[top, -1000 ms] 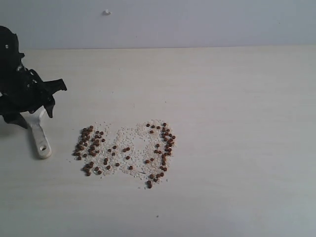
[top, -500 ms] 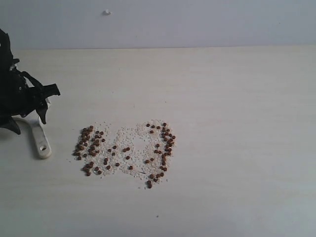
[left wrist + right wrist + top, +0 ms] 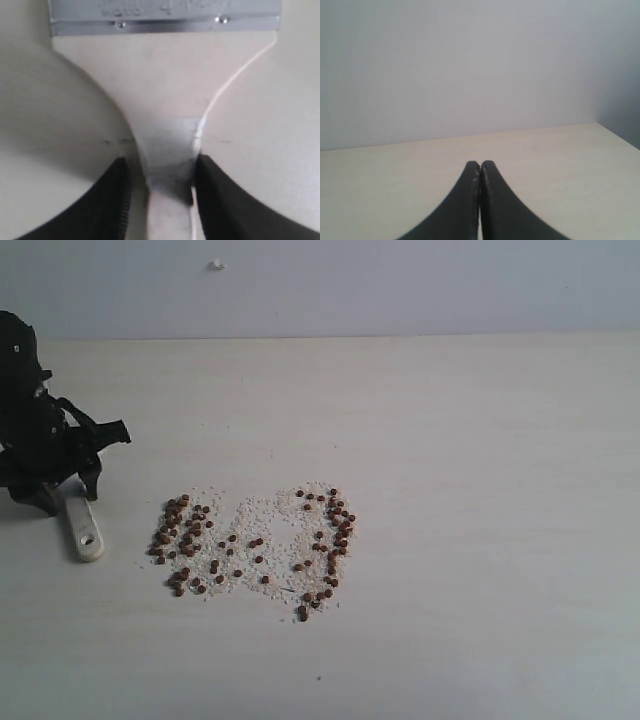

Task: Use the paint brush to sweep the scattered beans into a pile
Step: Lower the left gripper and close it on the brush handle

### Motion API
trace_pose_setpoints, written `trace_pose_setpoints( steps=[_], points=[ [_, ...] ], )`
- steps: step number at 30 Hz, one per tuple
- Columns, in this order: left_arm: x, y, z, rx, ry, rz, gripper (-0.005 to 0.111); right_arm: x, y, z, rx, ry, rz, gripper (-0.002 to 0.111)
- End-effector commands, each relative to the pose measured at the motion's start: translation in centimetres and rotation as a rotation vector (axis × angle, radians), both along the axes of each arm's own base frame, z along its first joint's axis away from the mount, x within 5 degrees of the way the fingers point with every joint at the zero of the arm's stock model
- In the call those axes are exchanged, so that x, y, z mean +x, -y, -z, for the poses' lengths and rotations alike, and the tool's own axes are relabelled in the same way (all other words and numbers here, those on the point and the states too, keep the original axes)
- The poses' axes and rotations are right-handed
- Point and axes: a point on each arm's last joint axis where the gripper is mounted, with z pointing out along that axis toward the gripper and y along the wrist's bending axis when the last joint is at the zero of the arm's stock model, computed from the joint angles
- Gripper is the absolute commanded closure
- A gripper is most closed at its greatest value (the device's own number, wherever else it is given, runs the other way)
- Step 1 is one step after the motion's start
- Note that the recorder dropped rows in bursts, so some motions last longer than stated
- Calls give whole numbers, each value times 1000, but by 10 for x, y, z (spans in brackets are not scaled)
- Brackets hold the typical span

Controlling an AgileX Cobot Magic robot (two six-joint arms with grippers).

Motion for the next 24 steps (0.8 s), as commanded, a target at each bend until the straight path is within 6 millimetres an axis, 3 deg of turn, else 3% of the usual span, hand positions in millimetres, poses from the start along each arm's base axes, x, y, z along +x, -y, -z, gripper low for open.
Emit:
trace_pose_setpoints(
  steps=[1,2,8,16,24],
  points=[
    [-1,-1,13,0,-21,5,95,0,0,0,-6,17,5,108],
    [0,0,13,2,-19,27,107,0,0,0,-6,17,5,108],
    [0,0,9,10,-13,149,107,0,0,0,-6,17,5,108],
    [1,0,-17,5,53,213,107,0,0,0,-6,17,5,108],
    [1,0,-28,11,86,284,107,0,0,0,-6,17,5,108]
  ],
)
